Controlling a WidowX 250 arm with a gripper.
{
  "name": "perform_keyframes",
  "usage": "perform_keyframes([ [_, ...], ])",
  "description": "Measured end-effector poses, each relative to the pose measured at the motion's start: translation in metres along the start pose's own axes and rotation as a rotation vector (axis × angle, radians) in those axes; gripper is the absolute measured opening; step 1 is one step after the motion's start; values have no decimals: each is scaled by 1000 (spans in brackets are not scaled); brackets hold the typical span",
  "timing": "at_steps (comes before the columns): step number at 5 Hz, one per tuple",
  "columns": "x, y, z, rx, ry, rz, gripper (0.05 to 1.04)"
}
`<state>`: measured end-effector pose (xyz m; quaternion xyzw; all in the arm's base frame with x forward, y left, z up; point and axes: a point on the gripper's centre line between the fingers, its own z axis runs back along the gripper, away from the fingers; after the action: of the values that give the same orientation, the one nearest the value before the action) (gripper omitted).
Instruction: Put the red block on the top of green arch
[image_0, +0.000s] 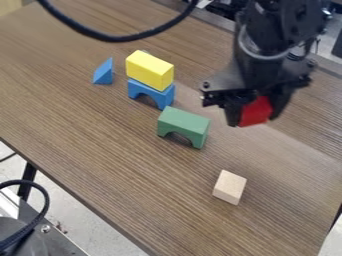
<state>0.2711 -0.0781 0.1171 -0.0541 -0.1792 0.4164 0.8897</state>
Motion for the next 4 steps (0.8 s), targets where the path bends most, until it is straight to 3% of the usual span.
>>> perform_keyframes([
  [1, 15, 4, -3, -9, -12, 117, 599],
  [2, 25, 12, -9, -28, 27, 163, 599],
  [3, 27, 19, -13, 2, 41, 188, 599],
  [4, 24, 30, -21, 27, 45, 302, 599],
])
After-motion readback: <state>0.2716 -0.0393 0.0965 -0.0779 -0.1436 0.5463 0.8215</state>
